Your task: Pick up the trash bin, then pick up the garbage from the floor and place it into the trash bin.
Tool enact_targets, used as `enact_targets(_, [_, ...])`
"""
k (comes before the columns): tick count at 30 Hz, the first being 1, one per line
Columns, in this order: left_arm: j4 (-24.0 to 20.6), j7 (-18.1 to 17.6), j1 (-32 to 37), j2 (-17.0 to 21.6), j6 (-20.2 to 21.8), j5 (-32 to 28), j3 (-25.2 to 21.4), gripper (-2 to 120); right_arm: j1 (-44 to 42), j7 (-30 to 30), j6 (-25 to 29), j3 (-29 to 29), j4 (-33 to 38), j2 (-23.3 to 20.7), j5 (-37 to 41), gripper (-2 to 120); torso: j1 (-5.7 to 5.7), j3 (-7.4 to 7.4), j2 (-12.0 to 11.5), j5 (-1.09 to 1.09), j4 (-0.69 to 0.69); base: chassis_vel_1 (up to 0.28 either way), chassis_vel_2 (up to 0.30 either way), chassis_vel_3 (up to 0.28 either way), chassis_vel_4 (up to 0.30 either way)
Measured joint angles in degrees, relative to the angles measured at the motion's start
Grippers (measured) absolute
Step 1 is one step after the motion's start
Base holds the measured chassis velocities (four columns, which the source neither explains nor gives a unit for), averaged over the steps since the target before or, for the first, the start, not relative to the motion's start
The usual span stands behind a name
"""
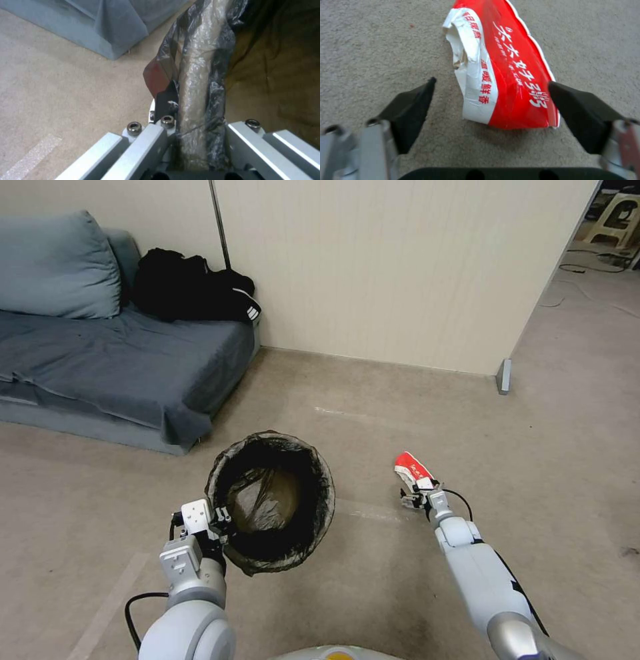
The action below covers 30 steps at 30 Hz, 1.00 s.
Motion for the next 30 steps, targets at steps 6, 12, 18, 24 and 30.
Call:
enact_targets(6, [-0.1,0.0,0.4,0.0,-0.3,0.3,0.0,1,1.3,-0.7,2.2,0.3,-2.2,-0.2,0.1,57,0.0,0.0,0.0,0.0,0.0,0.0,0.0,0.0,0.0])
enact_targets(12, [-0.1,0.0,0.6,-0.2,-0.7,0.6,0.3,1,2.1,-1.4,3.7,0.5,-4.1,0.1,-0.2,38,0.0,0.0,0.0,0.0,0.0,0.0,0.0,0.0,0.0])
enact_targets(18, [0.1,0.0,0.4,0.0,-0.7,0.6,0.3,1,2.3,-1.4,3.9,0.7,-4.7,0.8,-0.7,17,0.0,0.0,0.0,-0.02,0.0,0.0,0.0,0.0,0.0])
enact_targets(24, [0.5,0.0,-0.1,0.1,-0.7,0.3,0.3,1,2.3,-1.4,3.9,0.7,-4.5,1.2,-0.9,0,0.0,0.0,0.0,-0.01,-0.01,0.0,0.0,0.0,0.0])
enact_targets(30, [0.9,0.0,-0.6,0.2,-0.7,0.1,0.4,1,2.0,-1.3,4.1,0.7,-4.1,1.3,-1.1,0,0.0,0.0,0.0,0.01,0.01,0.0,0.0,0.0,0.0])
